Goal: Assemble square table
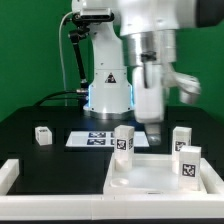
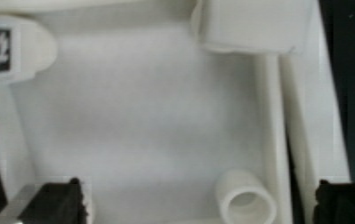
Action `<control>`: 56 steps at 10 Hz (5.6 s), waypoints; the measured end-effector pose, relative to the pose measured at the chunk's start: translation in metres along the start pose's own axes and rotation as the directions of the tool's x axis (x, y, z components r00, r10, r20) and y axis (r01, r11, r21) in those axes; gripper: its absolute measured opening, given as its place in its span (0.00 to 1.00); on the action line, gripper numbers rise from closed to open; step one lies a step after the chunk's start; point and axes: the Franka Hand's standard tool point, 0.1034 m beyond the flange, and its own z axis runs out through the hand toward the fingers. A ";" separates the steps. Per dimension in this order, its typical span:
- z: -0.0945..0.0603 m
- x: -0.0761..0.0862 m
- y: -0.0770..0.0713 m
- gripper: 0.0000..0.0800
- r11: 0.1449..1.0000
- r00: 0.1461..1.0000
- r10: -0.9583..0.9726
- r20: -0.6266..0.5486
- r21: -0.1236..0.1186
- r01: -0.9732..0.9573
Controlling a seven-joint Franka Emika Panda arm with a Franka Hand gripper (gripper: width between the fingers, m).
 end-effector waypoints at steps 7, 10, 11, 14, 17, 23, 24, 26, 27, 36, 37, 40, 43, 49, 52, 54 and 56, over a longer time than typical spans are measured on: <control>-0.009 0.019 0.007 0.81 0.888 0.888 -0.459 0.006 -0.001 0.459; -0.015 0.066 0.050 0.81 0.634 0.634 -0.773 0.033 0.020 0.773; -0.014 0.083 0.067 0.81 0.555 0.554 -0.831 0.039 0.026 0.831; -0.003 0.118 0.104 0.81 0.275 0.274 -0.961 0.040 0.030 0.961; -0.003 0.118 0.101 0.81 0.078 0.077 -0.997 0.030 0.033 0.996; 0.029 0.180 0.159 0.81 -0.462 -0.450 -0.880 0.155 -0.057 0.885; 0.025 0.206 0.166 0.81 -0.616 -0.604 -0.781 0.156 -0.035 0.787; 0.024 0.215 0.168 0.81 -0.672 -0.661 -0.733 0.161 -0.022 0.740; 0.024 0.214 0.168 0.81 -0.674 -0.662 -0.732 0.162 -0.021 0.739; 0.042 0.221 0.175 0.81 -0.573 -0.461 -0.655 0.598 0.004 0.819; 0.043 0.221 0.178 0.81 -0.570 -0.441 -0.618 0.651 0.015 0.821; 0.050 0.242 0.196 0.81 -0.567 -0.366 -0.504 0.783 0.021 0.824; 0.053 0.239 0.192 0.81 -0.568 -0.342 -0.456 0.822 0.028 0.823; 0.059 0.253 0.215 0.81 -0.521 -0.238 -0.484 0.842 -0.059 0.851; 0.059 0.253 0.215 0.49 -0.521 -0.238 -0.484 0.842 -0.059 0.851; 0.059 0.253 0.215 0.36 -0.521 -0.238 -0.484 0.842 -0.059 0.851; 0.059 0.253 0.215 0.36 -0.521 -0.238 -0.484 0.842 -0.059 0.851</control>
Offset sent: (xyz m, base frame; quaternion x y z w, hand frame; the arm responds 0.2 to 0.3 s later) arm 0.0000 0.0000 0.0000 0.0000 0.0000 -0.1296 0.9916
